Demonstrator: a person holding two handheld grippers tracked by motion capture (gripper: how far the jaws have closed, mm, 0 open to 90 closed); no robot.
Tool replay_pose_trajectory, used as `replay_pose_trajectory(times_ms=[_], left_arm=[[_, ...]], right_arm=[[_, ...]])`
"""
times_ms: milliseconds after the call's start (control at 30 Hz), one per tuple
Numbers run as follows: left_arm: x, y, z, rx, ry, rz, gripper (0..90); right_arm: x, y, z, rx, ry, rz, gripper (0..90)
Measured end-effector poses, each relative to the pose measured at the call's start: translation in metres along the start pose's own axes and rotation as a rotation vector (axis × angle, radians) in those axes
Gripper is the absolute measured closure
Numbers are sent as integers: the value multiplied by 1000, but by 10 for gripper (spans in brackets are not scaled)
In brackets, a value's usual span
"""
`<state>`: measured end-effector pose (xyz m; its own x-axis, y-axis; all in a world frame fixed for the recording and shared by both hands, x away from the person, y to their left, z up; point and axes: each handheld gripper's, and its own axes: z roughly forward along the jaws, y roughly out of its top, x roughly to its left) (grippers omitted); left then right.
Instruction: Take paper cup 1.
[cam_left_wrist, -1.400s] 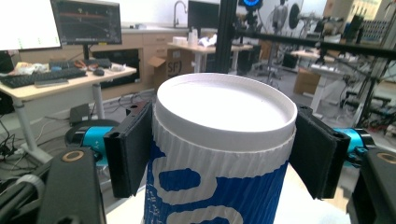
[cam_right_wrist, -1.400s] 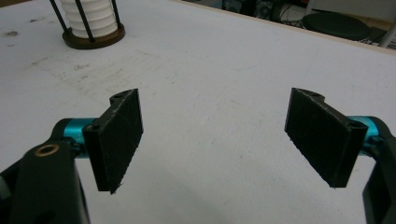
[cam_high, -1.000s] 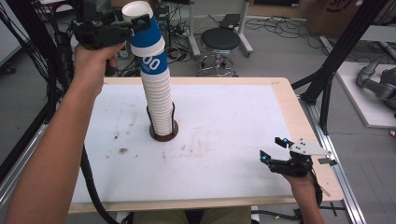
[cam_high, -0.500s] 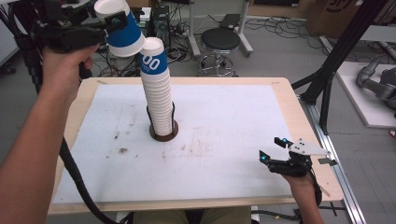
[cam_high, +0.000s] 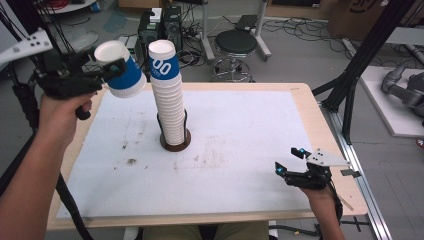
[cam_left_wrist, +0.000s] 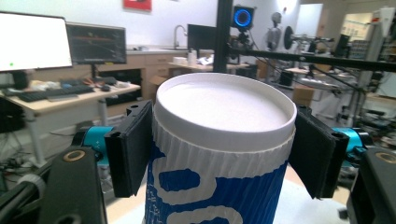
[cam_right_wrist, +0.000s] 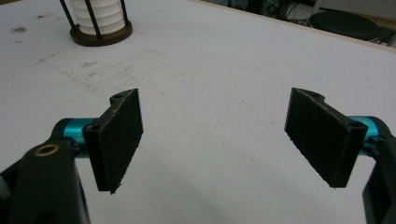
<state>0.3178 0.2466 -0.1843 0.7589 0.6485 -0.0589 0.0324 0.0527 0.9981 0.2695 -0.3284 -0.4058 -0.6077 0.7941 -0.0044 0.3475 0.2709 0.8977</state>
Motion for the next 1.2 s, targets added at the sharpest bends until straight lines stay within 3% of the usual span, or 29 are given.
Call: replay_pose_trajectory(times_ms=[267, 467, 933, 1100, 1200], left_arm=[[-6, -43, -5, 5, -65, -18, 288], [-9, -67, -5, 31, -88, -23, 289], [-19, -100, -4, 63, -137, -24, 291], [-26, -111, 3, 82, -162, -27, 291], [-30, -116, 10, 96, -180, -27, 291]], right_arm=[[1, 1, 1, -4, 1, -7, 196], [4, 2, 3, -6, 8, -7, 195], [8, 6, 9, -10, 39, -21, 196], [12, 7, 8, -15, 54, -23, 195], [14, 9, 7, -28, 86, -10, 195]])
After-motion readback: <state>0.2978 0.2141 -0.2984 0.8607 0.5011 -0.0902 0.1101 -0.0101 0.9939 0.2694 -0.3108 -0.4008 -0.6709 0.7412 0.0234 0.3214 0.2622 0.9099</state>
